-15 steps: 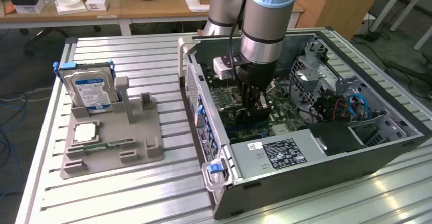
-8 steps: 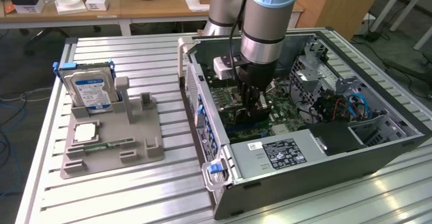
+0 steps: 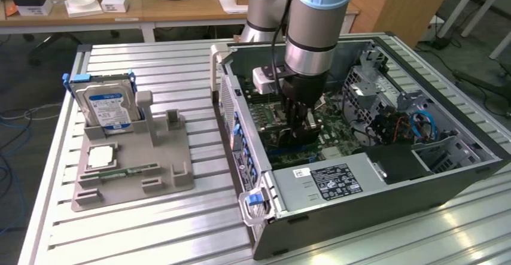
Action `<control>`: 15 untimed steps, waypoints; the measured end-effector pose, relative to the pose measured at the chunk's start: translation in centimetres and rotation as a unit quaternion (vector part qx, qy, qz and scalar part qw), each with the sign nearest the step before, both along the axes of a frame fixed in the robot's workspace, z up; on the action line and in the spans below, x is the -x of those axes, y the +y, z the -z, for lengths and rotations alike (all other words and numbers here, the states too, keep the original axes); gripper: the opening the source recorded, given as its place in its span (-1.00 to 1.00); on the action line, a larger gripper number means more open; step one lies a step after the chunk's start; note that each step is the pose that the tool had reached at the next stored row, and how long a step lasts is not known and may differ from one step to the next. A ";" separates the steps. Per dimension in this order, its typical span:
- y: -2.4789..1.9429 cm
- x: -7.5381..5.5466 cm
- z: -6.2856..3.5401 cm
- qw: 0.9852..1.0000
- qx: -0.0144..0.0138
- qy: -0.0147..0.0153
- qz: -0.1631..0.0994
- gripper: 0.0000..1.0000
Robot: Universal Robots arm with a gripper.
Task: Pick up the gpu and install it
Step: 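Insert the gpu into the slot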
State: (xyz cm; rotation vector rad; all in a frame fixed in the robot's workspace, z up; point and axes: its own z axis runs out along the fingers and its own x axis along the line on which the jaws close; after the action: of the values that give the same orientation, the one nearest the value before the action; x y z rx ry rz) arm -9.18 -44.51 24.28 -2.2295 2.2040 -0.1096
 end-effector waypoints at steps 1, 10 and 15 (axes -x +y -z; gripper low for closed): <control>0.02 0.0 0.01 1.000 0.000 0.000 0.000 -0.47; 0.02 0.0 0.46 1.000 0.000 0.000 0.000 -0.47; 0.02 0.0 0.76 1.000 0.000 0.000 0.000 -0.47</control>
State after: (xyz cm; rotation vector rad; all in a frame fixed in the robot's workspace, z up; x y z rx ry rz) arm -9.19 -44.49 23.51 -2.2299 2.2042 -0.1102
